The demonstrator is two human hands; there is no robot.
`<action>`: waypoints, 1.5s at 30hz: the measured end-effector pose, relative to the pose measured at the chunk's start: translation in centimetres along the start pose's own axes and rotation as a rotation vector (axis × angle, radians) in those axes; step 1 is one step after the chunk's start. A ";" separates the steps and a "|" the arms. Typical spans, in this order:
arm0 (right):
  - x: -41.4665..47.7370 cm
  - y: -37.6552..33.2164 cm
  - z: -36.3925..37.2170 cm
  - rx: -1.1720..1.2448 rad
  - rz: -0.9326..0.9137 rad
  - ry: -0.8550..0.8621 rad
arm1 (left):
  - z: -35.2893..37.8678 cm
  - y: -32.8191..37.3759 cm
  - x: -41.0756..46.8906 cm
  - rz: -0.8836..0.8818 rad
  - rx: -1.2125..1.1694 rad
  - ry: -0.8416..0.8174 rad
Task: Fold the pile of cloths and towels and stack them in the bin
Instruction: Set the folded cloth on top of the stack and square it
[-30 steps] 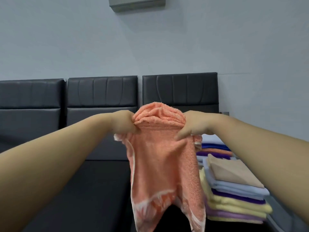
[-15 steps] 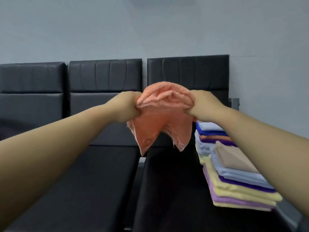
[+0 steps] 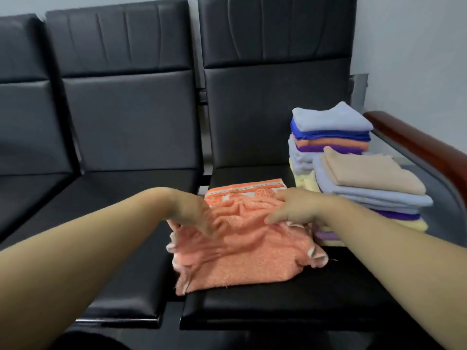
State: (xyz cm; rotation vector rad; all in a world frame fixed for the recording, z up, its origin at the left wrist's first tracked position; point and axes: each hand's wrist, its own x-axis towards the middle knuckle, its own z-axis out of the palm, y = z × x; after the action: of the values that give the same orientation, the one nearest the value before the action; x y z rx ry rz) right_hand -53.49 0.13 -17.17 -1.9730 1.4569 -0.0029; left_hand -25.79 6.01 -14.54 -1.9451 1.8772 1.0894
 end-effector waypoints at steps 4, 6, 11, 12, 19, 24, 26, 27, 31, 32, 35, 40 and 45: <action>2.0 0.5 2.4 0.037 -0.019 0.117 | 2.6 -0.3 4.4 0.005 -0.083 0.293; 3.0 0.5 3.1 0.060 -0.014 0.144 | 3.9 -0.7 6.1 -0.007 -0.104 0.358; 3.5 -0.2 3.4 0.027 0.020 0.065 | 2.8 -1.2 6.9 0.016 -0.003 0.178; 3.2 -0.3 3.6 0.044 0.026 -0.005 | 2.5 -1.6 6.6 0.013 -0.055 0.073; 1.0 -1.2 4.0 0.066 0.077 -0.277 | 1.3 -3.8 3.7 0.089 -0.369 -0.401; 1.8 -1.1 2.8 0.055 0.126 -0.017 | 0.8 -3.7 3.9 0.101 -0.525 0.072; 2.6 -0.9 2.7 0.206 0.133 0.085 | 1.1 -3.4 4.4 0.086 -0.411 0.244; 3.0 -0.9 2.7 0.240 0.119 0.145 | 1.2 -3.3 4.8 0.083 -0.352 0.305; 4.3 -0.6 3.1 0.237 0.080 0.344 | 1.1 -3.5 6.5 0.084 -0.279 0.384; 4.7 -0.3 3.3 0.220 0.085 0.378 | 1.1 -3.6 6.9 0.089 -0.269 0.387; 6.0 0.8 3.9 0.176 0.074 0.494 | 1.0 -3.3 7.8 0.117 -0.196 0.412; 7.5 1.9 4.5 0.210 0.024 0.633 | 0.2 -2.9 8.6 0.097 -0.115 0.379; 9.1 2.5 5.5 0.177 0.013 0.612 | 0.0 -2.7 9.3 0.097 -0.421 0.251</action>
State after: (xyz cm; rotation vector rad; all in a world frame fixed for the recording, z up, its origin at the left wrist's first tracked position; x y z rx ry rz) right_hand -50.14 -5.09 -26.15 -1.8983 1.7642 -0.7617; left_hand -24.16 -0.70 -21.32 -2.3308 2.0136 1.4250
